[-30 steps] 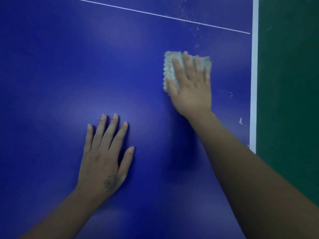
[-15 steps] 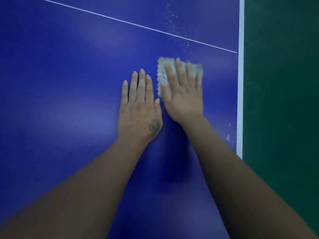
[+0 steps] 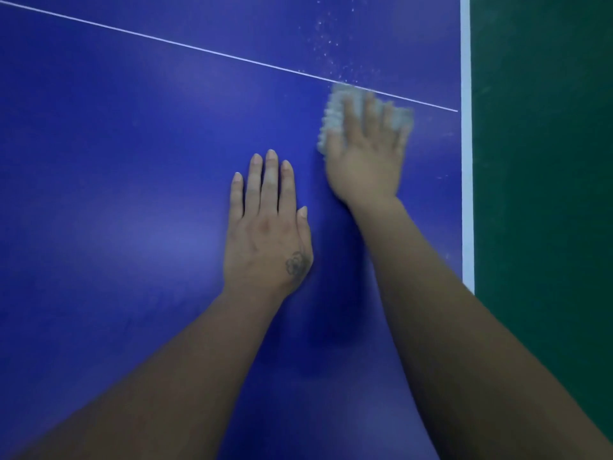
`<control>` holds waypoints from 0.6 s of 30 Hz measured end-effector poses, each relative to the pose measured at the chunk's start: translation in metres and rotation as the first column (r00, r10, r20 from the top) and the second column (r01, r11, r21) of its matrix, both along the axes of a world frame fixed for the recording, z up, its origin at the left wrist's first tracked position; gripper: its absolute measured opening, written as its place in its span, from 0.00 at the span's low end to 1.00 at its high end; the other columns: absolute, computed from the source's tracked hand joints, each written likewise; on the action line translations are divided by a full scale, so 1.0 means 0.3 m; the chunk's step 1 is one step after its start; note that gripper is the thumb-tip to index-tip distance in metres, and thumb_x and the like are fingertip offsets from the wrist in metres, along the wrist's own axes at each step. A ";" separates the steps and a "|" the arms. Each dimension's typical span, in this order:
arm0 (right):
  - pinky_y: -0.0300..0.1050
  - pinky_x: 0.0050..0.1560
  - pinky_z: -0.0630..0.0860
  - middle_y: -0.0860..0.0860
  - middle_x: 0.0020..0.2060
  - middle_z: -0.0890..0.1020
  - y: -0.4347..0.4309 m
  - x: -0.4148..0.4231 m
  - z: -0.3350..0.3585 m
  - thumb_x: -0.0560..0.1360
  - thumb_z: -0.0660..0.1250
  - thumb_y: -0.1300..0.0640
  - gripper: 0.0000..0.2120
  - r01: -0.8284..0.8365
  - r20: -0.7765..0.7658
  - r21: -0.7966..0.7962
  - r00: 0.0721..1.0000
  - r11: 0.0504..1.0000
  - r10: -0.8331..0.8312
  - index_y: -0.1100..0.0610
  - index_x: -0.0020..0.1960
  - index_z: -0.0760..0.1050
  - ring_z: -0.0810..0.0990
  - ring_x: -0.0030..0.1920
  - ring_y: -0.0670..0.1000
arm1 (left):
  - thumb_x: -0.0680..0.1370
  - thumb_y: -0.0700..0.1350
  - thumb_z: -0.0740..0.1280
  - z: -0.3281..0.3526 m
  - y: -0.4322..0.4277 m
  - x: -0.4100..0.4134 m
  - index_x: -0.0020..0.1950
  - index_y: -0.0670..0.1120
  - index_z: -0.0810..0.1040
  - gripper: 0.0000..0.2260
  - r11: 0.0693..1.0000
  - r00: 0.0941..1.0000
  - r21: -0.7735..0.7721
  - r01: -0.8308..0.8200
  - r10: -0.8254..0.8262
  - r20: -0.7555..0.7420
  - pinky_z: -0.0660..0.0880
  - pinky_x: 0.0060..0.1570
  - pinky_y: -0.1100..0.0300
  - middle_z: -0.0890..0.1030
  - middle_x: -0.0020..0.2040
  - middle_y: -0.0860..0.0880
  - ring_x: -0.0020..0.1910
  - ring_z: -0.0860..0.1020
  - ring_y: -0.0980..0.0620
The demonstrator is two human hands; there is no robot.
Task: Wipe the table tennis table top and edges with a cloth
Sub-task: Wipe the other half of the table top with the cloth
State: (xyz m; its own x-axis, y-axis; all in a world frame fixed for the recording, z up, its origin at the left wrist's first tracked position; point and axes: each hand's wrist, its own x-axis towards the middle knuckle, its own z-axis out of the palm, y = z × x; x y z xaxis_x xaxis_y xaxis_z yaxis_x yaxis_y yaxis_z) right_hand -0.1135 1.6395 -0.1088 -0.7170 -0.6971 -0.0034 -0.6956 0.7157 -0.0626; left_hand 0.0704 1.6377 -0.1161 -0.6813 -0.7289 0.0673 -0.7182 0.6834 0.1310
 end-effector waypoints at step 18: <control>0.67 0.83 0.40 0.54 0.87 0.53 0.253 -0.078 0.009 0.84 0.41 0.41 0.33 0.114 0.034 -0.010 0.993 0.993 -0.114 0.49 0.88 0.52 0.49 0.86 0.61 | 0.87 0.54 0.51 0.019 0.010 0.001 0.87 0.39 0.58 0.31 1.000 0.999 -0.016 0.001 -0.002 -0.050 0.50 0.86 0.40 0.57 0.87 0.39 0.88 0.53 0.41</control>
State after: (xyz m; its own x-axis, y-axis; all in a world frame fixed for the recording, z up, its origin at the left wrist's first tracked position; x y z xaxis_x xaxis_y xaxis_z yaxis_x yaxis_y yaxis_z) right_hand -0.1368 1.7153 -0.1061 -0.7913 -0.6111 -0.0205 -0.6070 0.7892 -0.0933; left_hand 0.0708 1.6406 -0.1103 -0.6780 -0.7263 0.1127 -0.7099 0.6869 0.1560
